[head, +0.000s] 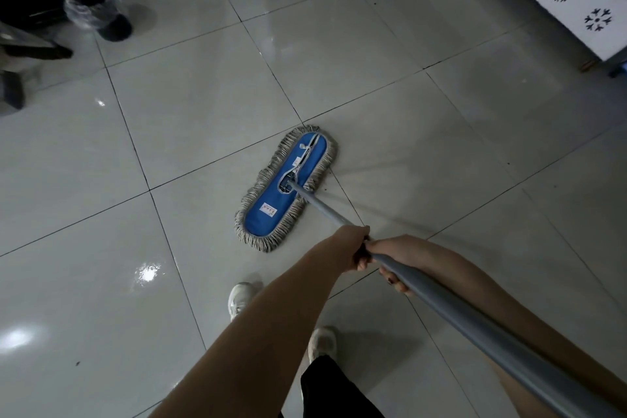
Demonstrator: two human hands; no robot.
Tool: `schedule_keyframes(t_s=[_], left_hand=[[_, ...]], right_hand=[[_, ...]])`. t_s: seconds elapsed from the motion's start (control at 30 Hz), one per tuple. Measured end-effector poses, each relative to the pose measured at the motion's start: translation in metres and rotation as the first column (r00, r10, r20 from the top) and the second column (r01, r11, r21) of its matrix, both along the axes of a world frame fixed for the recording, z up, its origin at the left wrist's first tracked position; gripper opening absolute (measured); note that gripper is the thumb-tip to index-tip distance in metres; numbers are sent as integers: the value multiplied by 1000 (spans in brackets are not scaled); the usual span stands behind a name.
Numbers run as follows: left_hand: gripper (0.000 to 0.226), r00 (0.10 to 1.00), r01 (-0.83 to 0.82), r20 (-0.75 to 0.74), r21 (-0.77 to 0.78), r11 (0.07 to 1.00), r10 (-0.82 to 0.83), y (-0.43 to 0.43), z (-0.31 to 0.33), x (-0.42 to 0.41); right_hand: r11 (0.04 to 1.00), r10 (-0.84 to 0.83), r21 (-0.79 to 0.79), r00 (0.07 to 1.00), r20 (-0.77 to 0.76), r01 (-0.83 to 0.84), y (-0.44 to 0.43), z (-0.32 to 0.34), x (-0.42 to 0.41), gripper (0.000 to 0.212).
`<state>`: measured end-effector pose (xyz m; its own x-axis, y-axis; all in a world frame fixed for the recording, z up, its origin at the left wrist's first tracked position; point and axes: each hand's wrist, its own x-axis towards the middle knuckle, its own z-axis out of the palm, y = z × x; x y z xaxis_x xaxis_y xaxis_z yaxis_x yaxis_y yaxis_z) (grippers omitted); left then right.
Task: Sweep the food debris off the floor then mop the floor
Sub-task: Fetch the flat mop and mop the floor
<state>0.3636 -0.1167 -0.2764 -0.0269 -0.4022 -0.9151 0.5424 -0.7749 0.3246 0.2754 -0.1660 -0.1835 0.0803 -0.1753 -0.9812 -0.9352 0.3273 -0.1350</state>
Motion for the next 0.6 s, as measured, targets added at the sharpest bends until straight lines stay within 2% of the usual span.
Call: schedule_keyframes(t_s=[0.33, 0.47, 0.53, 0.6], left_hand=[[29, 1000, -31, 6, -29, 999, 31, 0, -1, 96], [31, 999, -47, 2, -54, 997, 47, -9, -2, 128], [29, 996, -80, -47, -88, 993, 76, -13, 1, 134], [25, 981, -164, -126, -111, 980, 150, -20, 10, 134]], right_hand=[[999, 7, 34, 999, 40, -8, -2, -7, 97, 45], [996, -77, 42, 995, 55, 75, -8, -4, 126, 43], [998, -67, 9, 997, 45, 66, -15, 4, 134, 42], [998, 12, -59, 1000, 26, -11, -26, 16, 140, 39]])
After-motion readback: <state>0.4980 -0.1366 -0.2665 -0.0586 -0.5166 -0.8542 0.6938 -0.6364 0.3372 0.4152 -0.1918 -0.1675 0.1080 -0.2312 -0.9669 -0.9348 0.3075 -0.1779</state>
